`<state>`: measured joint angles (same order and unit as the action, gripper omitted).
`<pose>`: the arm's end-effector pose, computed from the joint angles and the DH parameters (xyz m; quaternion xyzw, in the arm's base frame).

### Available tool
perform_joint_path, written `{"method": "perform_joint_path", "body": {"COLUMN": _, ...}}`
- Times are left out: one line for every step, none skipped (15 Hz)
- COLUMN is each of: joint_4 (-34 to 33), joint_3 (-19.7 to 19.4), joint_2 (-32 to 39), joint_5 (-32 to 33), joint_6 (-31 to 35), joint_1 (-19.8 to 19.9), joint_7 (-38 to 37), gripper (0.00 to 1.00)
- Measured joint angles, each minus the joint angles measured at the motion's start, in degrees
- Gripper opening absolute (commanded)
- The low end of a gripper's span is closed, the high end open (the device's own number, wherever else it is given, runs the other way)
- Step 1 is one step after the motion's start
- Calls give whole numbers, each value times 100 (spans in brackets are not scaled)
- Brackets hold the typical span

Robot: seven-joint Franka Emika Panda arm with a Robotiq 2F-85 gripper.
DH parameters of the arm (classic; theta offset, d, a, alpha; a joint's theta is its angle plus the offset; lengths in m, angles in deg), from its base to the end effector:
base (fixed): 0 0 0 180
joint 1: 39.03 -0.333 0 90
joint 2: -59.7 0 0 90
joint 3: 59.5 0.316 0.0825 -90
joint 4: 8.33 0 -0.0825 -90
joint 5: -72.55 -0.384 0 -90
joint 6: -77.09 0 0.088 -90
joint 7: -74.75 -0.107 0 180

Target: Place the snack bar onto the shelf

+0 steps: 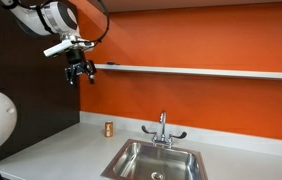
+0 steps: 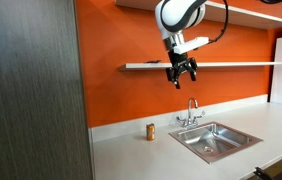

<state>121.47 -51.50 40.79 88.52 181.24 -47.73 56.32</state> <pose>0.4270 0.1082 0.4848 0.9859 0.0221 -0.0117 0.1657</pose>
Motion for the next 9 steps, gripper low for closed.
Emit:
{"method": "perform_joint_path", "body": {"joint_4": 160, "joint_3": -45, "joint_2": 2, "joint_5": 15, "joint_6": 211, "joint_1": 52, "joint_7": 33, "gripper": 100}}
{"method": "perform_joint_path", "body": {"joint_4": 300, "joint_3": -92, "joint_2": 3, "joint_5": 16, "joint_6": 410, "joint_1": 101, "joint_7": 57, "gripper": 100}}
{"method": "perform_joint_path", "body": {"joint_4": 427, "joint_3": -135, "joint_2": 3, "joint_5": 16, "joint_6": 595, "joint_1": 148, "joint_7": 68, "gripper": 100}}
{"method": "perform_joint_path", "body": {"joint_4": 534, "joint_3": -176, "joint_2": 3, "joint_5": 12, "joint_6": 747, "joint_1": 190, "joint_7": 69, "gripper": 100}}
{"method": "perform_joint_path", "body": {"joint_4": 631, "joint_3": -220, "joint_2": 2, "joint_5": -15, "joint_6": 910, "joint_1": 220, "joint_7": 69, "gripper": 100}}
{"method": "perform_joint_path", "body": {"joint_4": 719, "joint_3": -258, "joint_2": 1, "joint_5": -34, "joint_6": 1060, "joint_1": 245, "joint_7": 69, "gripper": 100}}
{"method": "perform_joint_path", "body": {"joint_4": 799, "joint_3": -282, "joint_2": 1, "joint_5": -52, "joint_6": 1179, "joint_1": 276, "joint_7": 69, "gripper": 100}}
{"method": "perform_joint_path", "body": {"joint_4": 867, "joint_3": -293, "joint_2": 0, "joint_5": -56, "joint_6": 1262, "joint_1": 311, "joint_7": 69, "gripper": 100}}
{"method": "perform_joint_path", "body": {"joint_4": 920, "joint_3": -294, "joint_2": -2, "joint_5": -56, "joint_6": 1293, "joint_1": 345, "joint_7": 67, "gripper": 100}}
